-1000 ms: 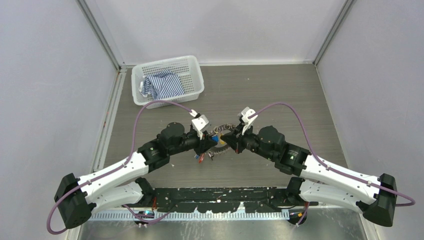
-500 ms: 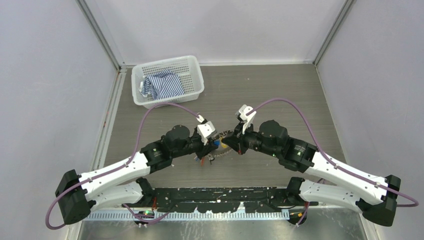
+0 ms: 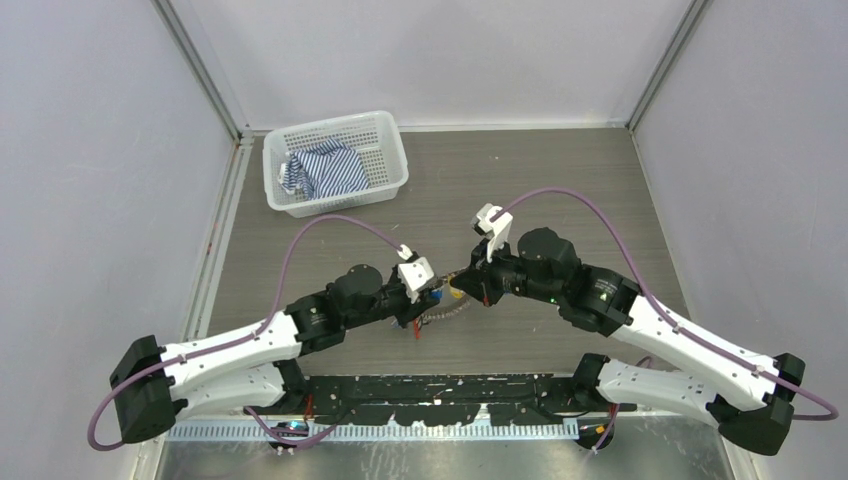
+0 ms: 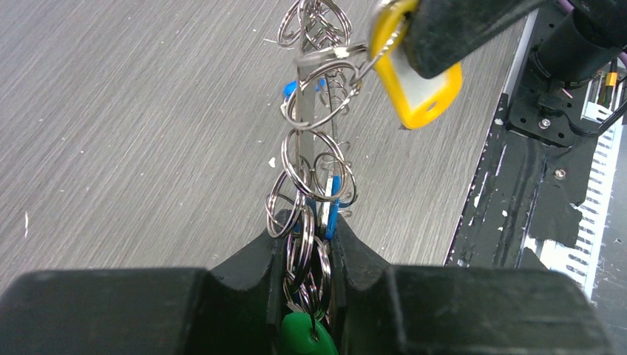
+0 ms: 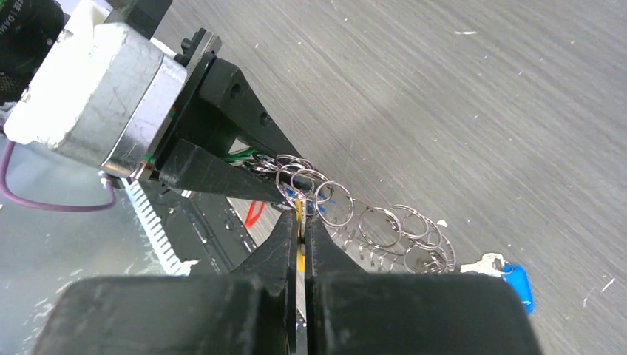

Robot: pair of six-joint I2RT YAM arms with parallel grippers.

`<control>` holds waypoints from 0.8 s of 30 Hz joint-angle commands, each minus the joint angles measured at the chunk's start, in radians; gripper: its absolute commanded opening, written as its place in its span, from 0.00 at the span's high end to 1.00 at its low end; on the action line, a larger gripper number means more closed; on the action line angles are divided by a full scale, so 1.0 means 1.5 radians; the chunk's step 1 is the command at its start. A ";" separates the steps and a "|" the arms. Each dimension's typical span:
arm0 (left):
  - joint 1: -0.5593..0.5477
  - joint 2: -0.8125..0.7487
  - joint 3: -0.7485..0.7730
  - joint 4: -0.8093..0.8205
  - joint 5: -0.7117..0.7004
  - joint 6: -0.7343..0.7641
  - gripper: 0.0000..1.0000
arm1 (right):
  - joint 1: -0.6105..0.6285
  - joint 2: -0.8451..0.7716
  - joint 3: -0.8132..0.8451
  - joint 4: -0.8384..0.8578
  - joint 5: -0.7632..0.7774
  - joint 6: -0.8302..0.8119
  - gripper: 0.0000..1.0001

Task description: Remove the keys from the keyring

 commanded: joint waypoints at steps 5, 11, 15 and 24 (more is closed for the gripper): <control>-0.012 0.014 -0.023 0.129 -0.032 -0.023 0.93 | -0.063 0.032 0.057 -0.015 -0.118 0.018 0.99; -0.012 0.003 -0.035 0.131 -0.043 -0.041 0.58 | -0.090 0.055 0.070 -0.027 -0.178 0.016 0.99; -0.012 -0.019 -0.047 0.138 -0.047 -0.044 0.55 | -0.094 0.061 0.069 -0.025 -0.193 0.017 0.99; -0.011 -0.079 -0.075 0.174 -0.055 -0.013 0.56 | -0.108 0.062 0.078 -0.045 -0.201 0.005 0.99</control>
